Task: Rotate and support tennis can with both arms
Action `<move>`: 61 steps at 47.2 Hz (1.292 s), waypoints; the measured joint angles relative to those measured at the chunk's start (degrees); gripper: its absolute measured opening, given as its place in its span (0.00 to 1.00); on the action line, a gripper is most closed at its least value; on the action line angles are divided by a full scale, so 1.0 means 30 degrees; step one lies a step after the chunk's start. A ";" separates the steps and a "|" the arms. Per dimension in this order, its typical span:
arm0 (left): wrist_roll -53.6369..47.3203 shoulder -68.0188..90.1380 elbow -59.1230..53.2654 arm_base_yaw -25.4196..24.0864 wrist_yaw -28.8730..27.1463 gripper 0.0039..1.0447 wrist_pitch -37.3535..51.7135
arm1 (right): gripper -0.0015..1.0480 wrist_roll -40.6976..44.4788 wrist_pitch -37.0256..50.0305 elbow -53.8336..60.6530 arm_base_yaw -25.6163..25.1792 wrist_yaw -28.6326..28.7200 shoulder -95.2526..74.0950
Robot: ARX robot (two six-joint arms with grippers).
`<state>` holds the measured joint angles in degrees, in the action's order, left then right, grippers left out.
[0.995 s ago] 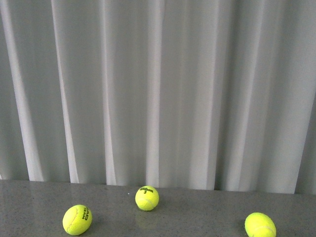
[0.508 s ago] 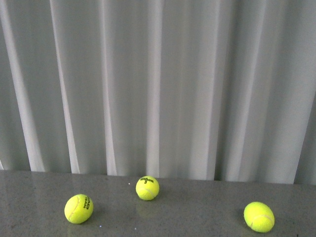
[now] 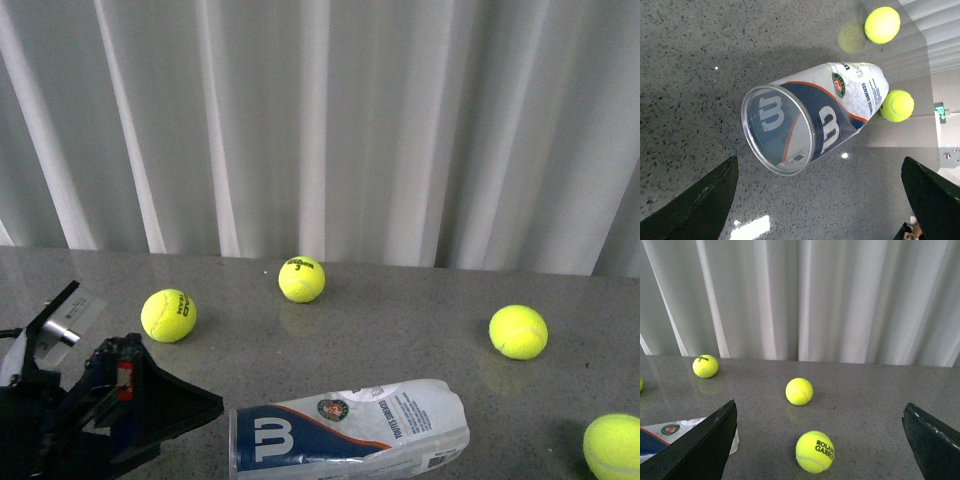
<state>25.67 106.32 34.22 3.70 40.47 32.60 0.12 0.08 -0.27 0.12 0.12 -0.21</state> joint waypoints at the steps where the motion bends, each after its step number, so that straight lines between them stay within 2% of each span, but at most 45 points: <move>1: 0.0095 0.0401 0.0255 0.0160 -0.0029 0.94 0.0109 | 0.93 0.0007 0.0000 0.0000 0.0000 0.0000 0.0000; 14: 0.1231 0.3191 0.2200 0.1472 0.0109 0.94 0.0911 | 0.93 0.0007 0.0000 0.0000 0.0000 -0.0007 0.0000; 26: 0.3235 0.4940 0.2506 0.2339 0.0503 0.94 0.3206 | 0.93 0.0000 0.0000 0.0000 0.0000 -0.0007 0.0000; 37: 0.4262 0.5770 0.2885 0.2849 0.0925 0.93 0.4160 | 0.93 0.0007 0.0000 0.0000 0.0000 0.0000 0.0000; 52: 0.4561 0.5916 0.3279 0.3264 0.0576 0.51 0.3861 | 0.93 0.0000 0.0000 0.0000 0.0000 -0.0007 0.0000; 61: 0.5945 0.5916 0.2783 0.3140 0.0648 0.25 0.5231 | 0.93 0.0007 0.0000 0.0000 0.0000 0.0000 0.0000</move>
<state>43.51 124.07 42.57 13.13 42.41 48.29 0.14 0.08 -0.27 0.12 0.12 -0.21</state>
